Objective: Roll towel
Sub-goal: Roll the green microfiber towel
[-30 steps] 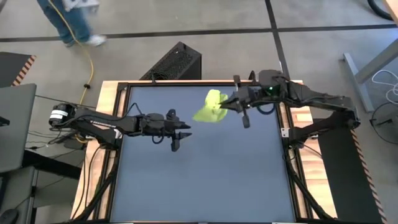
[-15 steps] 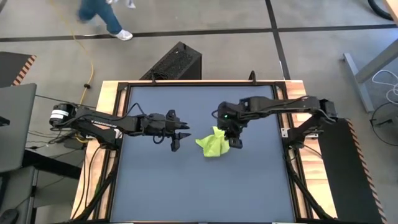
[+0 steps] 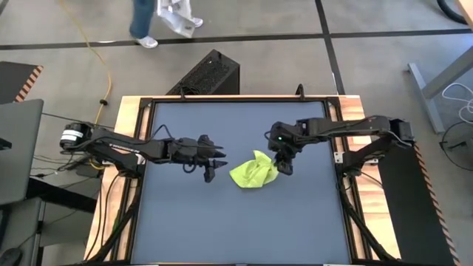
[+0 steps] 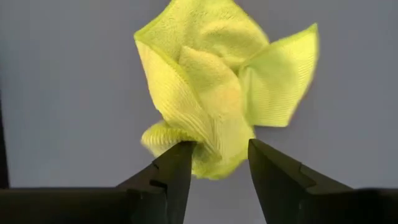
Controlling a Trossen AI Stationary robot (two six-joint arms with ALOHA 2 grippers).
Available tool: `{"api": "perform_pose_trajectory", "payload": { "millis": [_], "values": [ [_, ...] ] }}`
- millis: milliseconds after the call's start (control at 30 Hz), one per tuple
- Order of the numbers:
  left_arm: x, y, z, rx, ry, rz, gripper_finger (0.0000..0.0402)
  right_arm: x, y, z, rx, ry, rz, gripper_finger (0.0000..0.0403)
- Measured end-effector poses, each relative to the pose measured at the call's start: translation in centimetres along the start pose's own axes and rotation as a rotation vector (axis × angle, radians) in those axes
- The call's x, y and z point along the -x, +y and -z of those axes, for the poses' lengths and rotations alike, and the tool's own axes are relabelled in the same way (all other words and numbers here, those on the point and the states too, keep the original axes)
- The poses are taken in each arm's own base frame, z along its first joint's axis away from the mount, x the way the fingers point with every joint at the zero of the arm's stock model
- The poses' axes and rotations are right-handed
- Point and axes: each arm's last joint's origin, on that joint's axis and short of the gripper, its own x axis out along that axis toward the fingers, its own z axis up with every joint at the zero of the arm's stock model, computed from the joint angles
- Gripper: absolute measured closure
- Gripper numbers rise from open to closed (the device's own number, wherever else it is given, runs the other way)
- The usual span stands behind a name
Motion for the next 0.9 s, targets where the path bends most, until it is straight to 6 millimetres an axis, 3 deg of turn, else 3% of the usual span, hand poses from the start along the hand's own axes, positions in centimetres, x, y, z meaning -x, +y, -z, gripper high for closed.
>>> {"api": "perform_pose_trajectory", "payload": {
  "millis": [233, 400, 600, 733, 900],
  "values": [
    [-5.2, -0.2, 1.3, 0.199, -0.08, 0.137, 0.0259, -2.6, 0.2, 2.8, -0.055, -0.069, -0.044, 0.0228],
    [-10.0, 0.1, 1.2, 0.303, 0.027, 0.244, 0.0259, -3.4, 0.8, 3.7, -0.053, -0.05, -0.058, 0.0231],
    [-15.3, -0.7, 0.3, 0.243, 0.183, 0.337, 0.0259, -3.6, 1.7, 3.7, -0.009, -0.066, -0.065, 0.0233],
    [-17.3, -1.1, -0.7, 0.158, 0.236, 0.293, 0.0259, -3.6, 2.1, 3.7, 0.008, -0.077, -0.067, 0.0233],
    [-17.9, -1.7, -1.9, 0.092, 0.22, 0.273, 0.0259, -3.8, 2.5, 3.9, 0.023, -0.066, -0.074, 0.0233]
  ]
}}
